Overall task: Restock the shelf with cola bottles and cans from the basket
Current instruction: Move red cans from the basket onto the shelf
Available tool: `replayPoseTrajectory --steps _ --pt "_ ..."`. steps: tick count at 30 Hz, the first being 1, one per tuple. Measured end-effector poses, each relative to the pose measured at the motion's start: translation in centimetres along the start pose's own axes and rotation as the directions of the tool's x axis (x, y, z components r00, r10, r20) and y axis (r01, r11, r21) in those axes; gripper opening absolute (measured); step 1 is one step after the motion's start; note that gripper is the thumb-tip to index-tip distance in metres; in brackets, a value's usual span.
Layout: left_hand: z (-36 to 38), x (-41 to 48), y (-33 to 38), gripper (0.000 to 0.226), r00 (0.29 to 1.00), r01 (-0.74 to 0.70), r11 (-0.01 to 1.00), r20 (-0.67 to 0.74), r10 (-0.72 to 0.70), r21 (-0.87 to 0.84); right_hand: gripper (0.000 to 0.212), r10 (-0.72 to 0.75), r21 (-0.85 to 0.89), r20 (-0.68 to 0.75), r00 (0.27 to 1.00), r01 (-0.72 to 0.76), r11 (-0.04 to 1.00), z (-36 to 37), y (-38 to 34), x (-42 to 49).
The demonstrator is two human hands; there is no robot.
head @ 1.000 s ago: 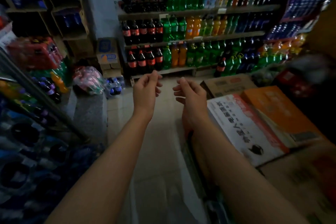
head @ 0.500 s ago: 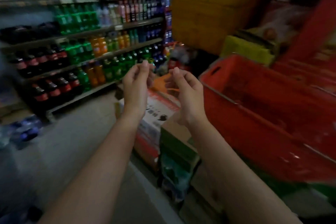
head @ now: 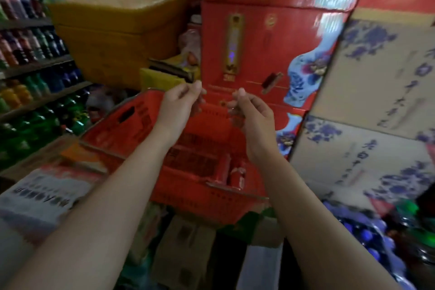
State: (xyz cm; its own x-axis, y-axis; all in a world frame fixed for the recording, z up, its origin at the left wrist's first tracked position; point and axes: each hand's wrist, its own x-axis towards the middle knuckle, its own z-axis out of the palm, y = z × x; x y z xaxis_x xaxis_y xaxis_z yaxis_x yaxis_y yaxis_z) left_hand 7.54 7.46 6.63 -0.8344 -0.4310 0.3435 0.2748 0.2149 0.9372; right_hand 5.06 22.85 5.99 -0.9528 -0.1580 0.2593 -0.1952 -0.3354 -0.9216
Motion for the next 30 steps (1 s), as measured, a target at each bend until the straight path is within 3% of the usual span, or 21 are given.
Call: replayPoseTrajectory --steps 5,12,19,23,27,29,30 --pt "3.8 1.9 -2.7 0.044 0.988 0.088 0.989 0.113 -0.102 0.117 0.022 0.088 -0.029 -0.069 0.994 -0.09 0.996 -3.5 2.5 3.7" --pt "5.0 7.1 -6.9 0.042 0.931 0.218 0.954 0.248 -0.266 0.206 0.024 0.169 -0.05 -0.164 0.972 -0.179 0.983 -4.2 5.8 8.3" --pt "4.6 11.8 -14.3 0.042 0.731 0.349 0.828 0.426 -0.533 0.439 0.023 0.327 -0.143 -0.245 0.913 -0.368 0.919 -4.3 10.2 11.9" --pt "5.8 12.3 -18.7 0.043 0.611 0.483 0.726 0.405 -0.68 0.49 0.031 0.416 -0.155 -0.296 0.86 -0.473 0.867 -5.1 12.4 12.7" --pt "7.3 11.3 -22.9 0.05 0.476 0.541 0.628 0.411 -0.777 0.559 0.025 0.414 -0.205 -0.351 0.84 -0.501 0.841 -6.2 14.6 13.2" --pt "7.9 10.5 -24.2 0.045 0.461 0.556 0.653 0.462 -0.757 0.515 0.025 0.427 -0.234 -0.362 0.829 -0.524 0.819 -6.6 15.6 13.2" --pt "8.3 10.2 -24.9 0.048 0.487 0.551 0.689 0.49 -0.724 0.471 0.026 0.433 -0.241 -0.37 0.822 -0.535 0.81 -6.6 15.8 13.1"
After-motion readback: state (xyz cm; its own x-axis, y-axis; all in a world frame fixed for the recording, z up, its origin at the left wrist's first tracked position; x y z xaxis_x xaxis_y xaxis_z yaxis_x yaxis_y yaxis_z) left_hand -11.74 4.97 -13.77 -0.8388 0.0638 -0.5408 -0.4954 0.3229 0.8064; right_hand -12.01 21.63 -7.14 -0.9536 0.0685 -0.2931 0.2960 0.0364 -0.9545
